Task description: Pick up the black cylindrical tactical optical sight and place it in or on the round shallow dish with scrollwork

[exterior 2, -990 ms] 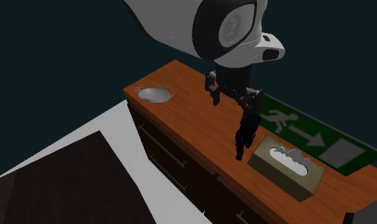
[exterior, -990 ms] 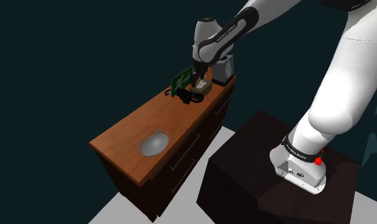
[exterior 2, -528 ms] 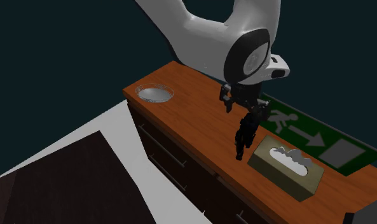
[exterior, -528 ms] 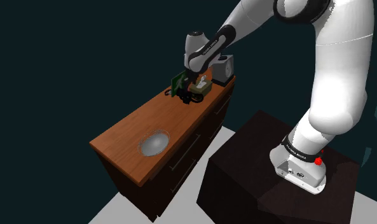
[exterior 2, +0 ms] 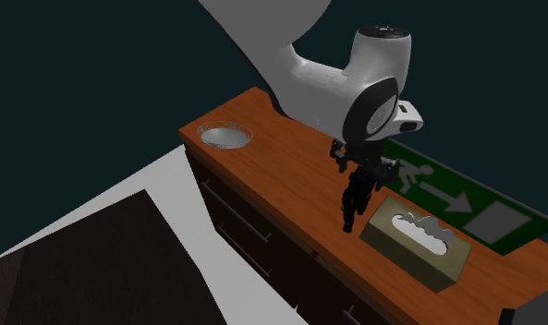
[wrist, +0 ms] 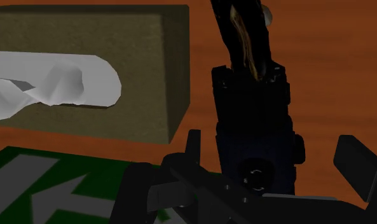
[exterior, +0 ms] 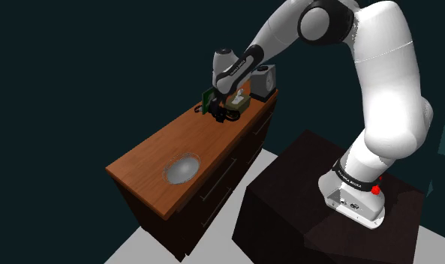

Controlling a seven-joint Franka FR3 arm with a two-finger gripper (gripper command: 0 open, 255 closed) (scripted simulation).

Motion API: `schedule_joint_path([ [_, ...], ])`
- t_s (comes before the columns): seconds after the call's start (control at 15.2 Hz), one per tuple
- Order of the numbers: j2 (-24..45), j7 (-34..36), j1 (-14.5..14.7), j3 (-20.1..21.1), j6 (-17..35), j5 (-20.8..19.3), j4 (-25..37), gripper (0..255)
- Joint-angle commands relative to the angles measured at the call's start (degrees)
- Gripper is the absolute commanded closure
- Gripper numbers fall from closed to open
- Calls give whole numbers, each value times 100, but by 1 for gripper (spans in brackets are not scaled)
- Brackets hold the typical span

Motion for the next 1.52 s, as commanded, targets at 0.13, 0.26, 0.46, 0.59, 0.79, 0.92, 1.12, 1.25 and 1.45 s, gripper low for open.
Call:
schedule_joint_path([
  [0.13,346,17,7,-34,154,-24,196,0],
  [0.26,346,17,7,-34,155,-24,196,0],
  [0.46,346,17,7,-34,154,-24,196,0],
  [0.59,346,17,7,-34,154,-24,196,0],
  [0.79,345,17,7,-34,154,-24,196,255],
  [0.92,345,18,8,-35,155,-24,194,255],
  [1.12,343,18,8,-34,154,-24,194,255],
  [1.25,343,18,8,-34,155,-24,192,255],
  [1.45,214,-3,-5,-17,73,-10,146,255],
])
